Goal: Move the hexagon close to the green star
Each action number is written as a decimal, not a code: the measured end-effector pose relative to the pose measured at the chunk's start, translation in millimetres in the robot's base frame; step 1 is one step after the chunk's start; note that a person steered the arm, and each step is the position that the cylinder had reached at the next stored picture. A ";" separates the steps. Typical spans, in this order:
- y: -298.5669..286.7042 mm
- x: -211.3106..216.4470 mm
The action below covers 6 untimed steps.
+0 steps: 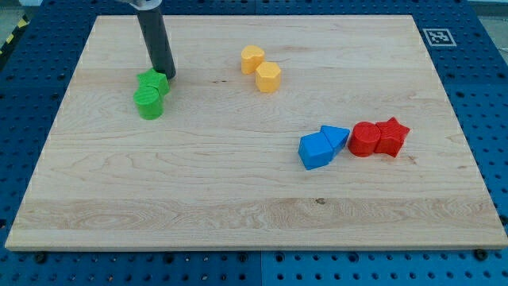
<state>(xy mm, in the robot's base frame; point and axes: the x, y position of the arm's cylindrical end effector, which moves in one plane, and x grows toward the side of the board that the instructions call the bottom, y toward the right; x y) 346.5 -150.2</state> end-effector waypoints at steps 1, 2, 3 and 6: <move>-0.9 5.9; -1.0 7.0; 0.3 8.7; 87.7 52.2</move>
<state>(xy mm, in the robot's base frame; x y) 398.6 -62.5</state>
